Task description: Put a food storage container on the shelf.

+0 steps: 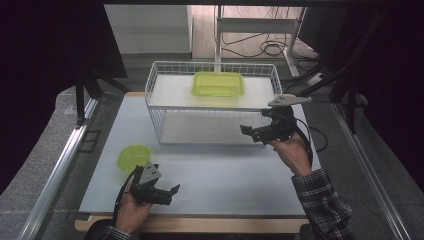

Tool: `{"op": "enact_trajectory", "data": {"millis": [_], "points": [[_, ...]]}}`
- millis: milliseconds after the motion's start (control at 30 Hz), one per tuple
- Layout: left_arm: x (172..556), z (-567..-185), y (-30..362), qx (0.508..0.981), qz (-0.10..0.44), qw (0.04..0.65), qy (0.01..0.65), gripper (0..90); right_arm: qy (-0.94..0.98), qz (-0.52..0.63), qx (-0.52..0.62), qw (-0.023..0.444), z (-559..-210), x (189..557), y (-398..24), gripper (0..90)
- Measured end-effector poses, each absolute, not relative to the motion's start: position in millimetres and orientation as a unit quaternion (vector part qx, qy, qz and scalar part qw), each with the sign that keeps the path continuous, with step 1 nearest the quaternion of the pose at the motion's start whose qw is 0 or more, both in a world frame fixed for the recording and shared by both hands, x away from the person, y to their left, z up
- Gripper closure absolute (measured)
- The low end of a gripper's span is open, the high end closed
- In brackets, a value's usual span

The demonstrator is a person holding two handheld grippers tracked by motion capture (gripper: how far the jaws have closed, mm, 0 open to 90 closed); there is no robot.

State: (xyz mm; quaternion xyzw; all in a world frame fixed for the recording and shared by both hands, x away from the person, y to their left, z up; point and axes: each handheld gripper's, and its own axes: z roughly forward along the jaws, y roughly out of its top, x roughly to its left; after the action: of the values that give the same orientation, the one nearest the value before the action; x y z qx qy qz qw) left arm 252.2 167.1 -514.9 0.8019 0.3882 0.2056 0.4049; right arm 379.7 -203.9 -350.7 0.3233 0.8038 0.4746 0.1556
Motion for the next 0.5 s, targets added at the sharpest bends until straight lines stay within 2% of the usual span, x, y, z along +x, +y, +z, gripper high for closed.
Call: {"op": "enact_trajectory", "data": {"millis": [500], "points": [[253.0,-514.4,170.5,0.799,0.202,0.399,0.400,0.2,0.805,0.463,0.337,0.157,-394.7,355.5,-210.7,0.3]]}}
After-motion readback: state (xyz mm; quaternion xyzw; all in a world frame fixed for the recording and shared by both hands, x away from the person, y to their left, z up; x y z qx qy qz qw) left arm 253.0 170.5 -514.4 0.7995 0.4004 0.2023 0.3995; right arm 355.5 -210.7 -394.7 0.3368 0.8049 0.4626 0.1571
